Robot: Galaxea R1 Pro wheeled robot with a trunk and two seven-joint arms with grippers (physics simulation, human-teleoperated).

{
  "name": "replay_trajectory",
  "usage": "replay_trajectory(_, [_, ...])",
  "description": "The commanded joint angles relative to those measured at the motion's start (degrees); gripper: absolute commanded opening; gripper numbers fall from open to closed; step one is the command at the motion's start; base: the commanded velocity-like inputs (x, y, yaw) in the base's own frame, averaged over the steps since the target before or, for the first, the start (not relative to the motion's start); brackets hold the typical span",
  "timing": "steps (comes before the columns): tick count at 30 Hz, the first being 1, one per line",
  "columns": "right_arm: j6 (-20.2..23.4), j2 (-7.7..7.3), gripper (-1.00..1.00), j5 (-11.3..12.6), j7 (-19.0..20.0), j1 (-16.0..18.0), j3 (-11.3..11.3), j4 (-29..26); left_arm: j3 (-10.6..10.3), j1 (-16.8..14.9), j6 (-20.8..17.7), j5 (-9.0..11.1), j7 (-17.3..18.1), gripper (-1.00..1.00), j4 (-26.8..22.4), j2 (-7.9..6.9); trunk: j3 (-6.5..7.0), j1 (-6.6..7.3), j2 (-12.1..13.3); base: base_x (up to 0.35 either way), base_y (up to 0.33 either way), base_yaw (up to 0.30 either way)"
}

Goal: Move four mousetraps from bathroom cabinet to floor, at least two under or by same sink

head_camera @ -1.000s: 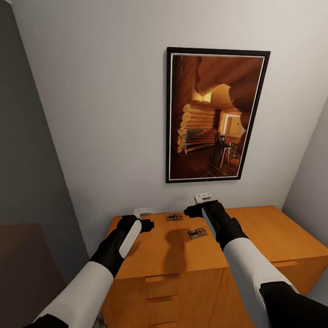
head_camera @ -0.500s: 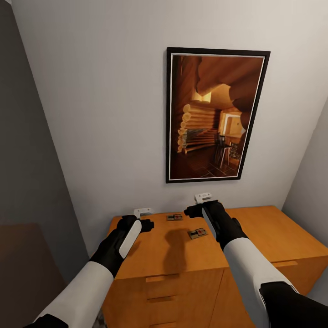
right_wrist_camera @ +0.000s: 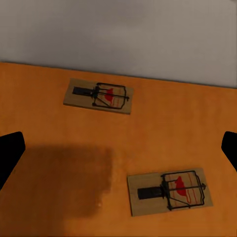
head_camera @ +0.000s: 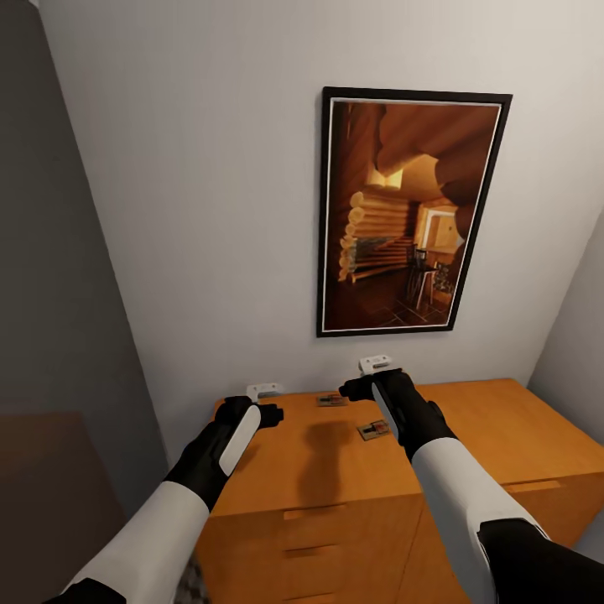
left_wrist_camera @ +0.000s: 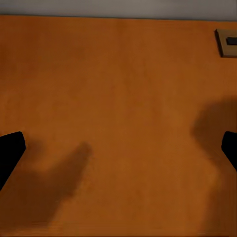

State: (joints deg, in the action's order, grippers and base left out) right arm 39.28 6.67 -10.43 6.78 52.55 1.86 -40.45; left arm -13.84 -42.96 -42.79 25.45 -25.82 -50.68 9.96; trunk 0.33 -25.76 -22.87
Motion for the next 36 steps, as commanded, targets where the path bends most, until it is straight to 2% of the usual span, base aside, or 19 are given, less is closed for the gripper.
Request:
replay_trajectory(1, [0.3,0.01,1.0,-0.6,0.4,0.0,0.0,-0.1,-0.1,0.0,-0.1,0.6,-0.5,1.0,0.0,-0.03,-0.03,-0.02,0.0,0.0,0.193,0.0])
replay_trajectory(36, [-0.2,0.07,1.0,-0.7,0.4,0.0,0.1,-0.2,-0.2,0.0,-0.1,0.6,-0.5,1.0,0.0,-0.11,-0.03,-0.02,0.0,0.0,0.021,0.0])
